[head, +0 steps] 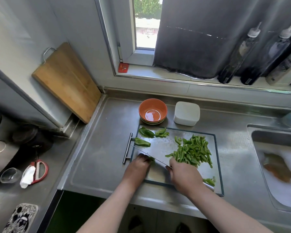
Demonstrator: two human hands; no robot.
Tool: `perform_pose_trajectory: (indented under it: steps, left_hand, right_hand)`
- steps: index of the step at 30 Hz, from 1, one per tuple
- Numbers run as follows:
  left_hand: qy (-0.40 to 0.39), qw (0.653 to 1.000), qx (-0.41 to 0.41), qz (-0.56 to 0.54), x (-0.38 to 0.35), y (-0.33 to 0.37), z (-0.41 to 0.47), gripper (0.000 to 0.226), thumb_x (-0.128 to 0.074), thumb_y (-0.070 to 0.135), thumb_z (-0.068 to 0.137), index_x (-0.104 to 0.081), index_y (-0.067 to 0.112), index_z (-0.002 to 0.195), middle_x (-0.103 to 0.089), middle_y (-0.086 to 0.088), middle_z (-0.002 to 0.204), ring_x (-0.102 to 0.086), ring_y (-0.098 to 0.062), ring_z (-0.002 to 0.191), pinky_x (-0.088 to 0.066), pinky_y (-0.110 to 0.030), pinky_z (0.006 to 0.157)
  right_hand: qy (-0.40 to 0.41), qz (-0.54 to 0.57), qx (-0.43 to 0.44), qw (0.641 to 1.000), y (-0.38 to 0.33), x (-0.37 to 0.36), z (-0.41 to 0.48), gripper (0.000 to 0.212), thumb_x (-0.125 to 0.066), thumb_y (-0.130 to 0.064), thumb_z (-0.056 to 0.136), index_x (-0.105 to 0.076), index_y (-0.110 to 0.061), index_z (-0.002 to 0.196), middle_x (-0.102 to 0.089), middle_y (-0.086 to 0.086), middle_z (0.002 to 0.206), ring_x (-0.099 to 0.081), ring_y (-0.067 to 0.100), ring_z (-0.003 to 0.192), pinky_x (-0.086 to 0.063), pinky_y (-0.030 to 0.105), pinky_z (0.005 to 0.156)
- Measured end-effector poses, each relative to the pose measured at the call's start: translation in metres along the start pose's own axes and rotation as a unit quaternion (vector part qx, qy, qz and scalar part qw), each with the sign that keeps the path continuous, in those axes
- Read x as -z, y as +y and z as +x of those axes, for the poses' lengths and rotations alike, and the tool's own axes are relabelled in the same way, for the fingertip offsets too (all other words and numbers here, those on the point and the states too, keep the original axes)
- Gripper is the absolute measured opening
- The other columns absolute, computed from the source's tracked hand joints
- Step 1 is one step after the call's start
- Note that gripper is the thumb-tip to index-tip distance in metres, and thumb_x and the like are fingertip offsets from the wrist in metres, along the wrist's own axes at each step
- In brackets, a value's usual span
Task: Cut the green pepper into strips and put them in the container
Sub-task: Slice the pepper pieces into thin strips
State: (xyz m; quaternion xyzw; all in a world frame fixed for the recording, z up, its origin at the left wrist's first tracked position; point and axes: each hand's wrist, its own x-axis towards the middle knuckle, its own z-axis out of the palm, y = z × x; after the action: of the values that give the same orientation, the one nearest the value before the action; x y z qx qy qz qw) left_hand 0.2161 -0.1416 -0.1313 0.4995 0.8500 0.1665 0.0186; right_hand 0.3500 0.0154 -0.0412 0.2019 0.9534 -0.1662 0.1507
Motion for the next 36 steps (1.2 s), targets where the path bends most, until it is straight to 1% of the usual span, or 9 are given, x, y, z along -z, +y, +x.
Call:
perform_pose_trajectory:
  steps: [5,12,15,19,23,25,28,32,36]
  left_hand:
    - [0.034,0.999,-0.023,-0.008,0.003,-0.003,0.0,0.062,-0.087,-0.004,0.047,-0.077,0.021,0.103,-0.073,-0.001,0.097,-0.068,-0.024,0.088,-0.055,-0.027,0.062]
    - [0.084,0.994,-0.037,-0.067,0.002,-0.008,0.001,0.043,-0.086,-0.001,0.063,-0.078,0.02,0.099,-0.074,-0.002,0.095,-0.069,-0.026,0.087,-0.059,-0.031,0.062]
    - [0.097,0.991,-0.033,-0.083,-0.002,-0.01,0.002,0.036,-0.084,0.001,0.068,-0.078,0.019,0.098,-0.074,-0.003,0.093,-0.069,-0.026,0.083,-0.059,-0.033,0.063]
    - [0.1,0.988,-0.027,-0.116,-0.008,-0.016,0.001,0.016,-0.073,0.012,0.083,-0.08,0.018,0.096,-0.074,0.0,0.096,-0.068,-0.021,0.088,-0.058,-0.031,0.07]
    - [0.099,0.986,-0.036,-0.133,-0.007,-0.02,0.003,0.022,-0.059,0.025,0.092,-0.08,0.018,0.096,-0.074,0.003,0.1,-0.067,-0.017,0.094,-0.056,-0.028,0.077]
    - [0.092,0.985,-0.043,-0.141,-0.007,-0.021,0.002,0.021,-0.061,0.025,0.091,-0.08,0.018,0.091,-0.073,0.004,0.098,-0.066,-0.013,0.094,-0.056,-0.027,0.075]
    - [0.079,0.987,-0.055,-0.129,-0.007,-0.02,-0.002,0.019,-0.062,0.024,0.089,-0.079,0.018,0.085,-0.071,0.005,0.094,-0.064,-0.012,0.089,-0.057,-0.028,0.066]
    - [0.068,0.989,-0.046,-0.122,-0.005,-0.015,-0.001,0.005,-0.077,0.014,0.082,-0.08,0.016,0.086,-0.071,0.004,0.094,-0.065,-0.013,0.087,-0.058,-0.029,0.066]
    - [0.055,0.99,-0.023,-0.129,-0.009,-0.007,0.0,0.007,-0.078,0.015,0.081,-0.08,0.014,0.088,-0.07,0.0,0.092,-0.067,-0.014,0.083,-0.059,-0.03,0.064]
  right_hand:
    - [0.0,-0.035,0.004,0.999,-0.006,-0.007,-0.006,0.016,-0.036,-0.03,0.105,-0.045,-0.018,0.107,-0.068,0.009,0.092,-0.063,0.037,0.08,-0.038,0.039,0.058]
    - [-0.018,-0.027,-0.016,0.999,-0.003,-0.01,0.001,0.002,-0.04,-0.016,0.099,-0.04,-0.018,0.1,-0.061,0.007,0.082,-0.048,0.033,0.066,-0.03,0.039,0.052]
    - [-0.032,-0.033,-0.02,0.999,-0.007,-0.013,0.009,0.006,-0.038,-0.011,0.098,-0.036,-0.017,0.097,-0.047,0.004,0.071,-0.044,0.031,0.061,-0.022,0.038,0.046]
    - [-0.046,0.004,-0.035,0.998,-0.016,-0.018,0.031,0.008,-0.038,-0.014,0.1,-0.035,-0.018,0.093,-0.043,0.002,0.069,-0.049,0.031,0.064,-0.033,0.037,0.052]
    - [-0.054,0.018,-0.021,0.998,-0.017,-0.012,0.046,0.008,-0.04,-0.02,0.101,-0.038,-0.018,0.093,-0.052,0.007,0.078,-0.05,0.031,0.07,-0.039,0.037,0.058]
    - [-0.052,0.033,-0.033,0.998,-0.015,-0.011,0.047,0.01,-0.039,-0.022,0.101,-0.041,-0.018,0.093,-0.057,0.01,0.083,-0.051,0.031,0.07,-0.037,0.036,0.057]
    - [-0.058,0.034,-0.041,0.997,-0.01,-0.01,0.04,0.009,-0.039,-0.023,0.101,-0.041,-0.019,0.093,-0.051,0.004,0.077,-0.051,0.03,0.068,-0.034,0.036,0.053]
    - [-0.052,0.03,-0.047,0.997,0.008,0.0,0.025,0.009,-0.04,-0.025,0.1,-0.041,-0.02,0.093,-0.057,0.005,0.083,-0.051,0.029,0.072,-0.038,0.037,0.06]
    - [-0.023,0.046,-0.077,0.996,0.031,0.017,0.015,0.016,-0.043,-0.033,0.101,-0.045,-0.025,0.086,-0.063,0.001,0.082,-0.054,0.026,0.071,-0.038,0.035,0.06]
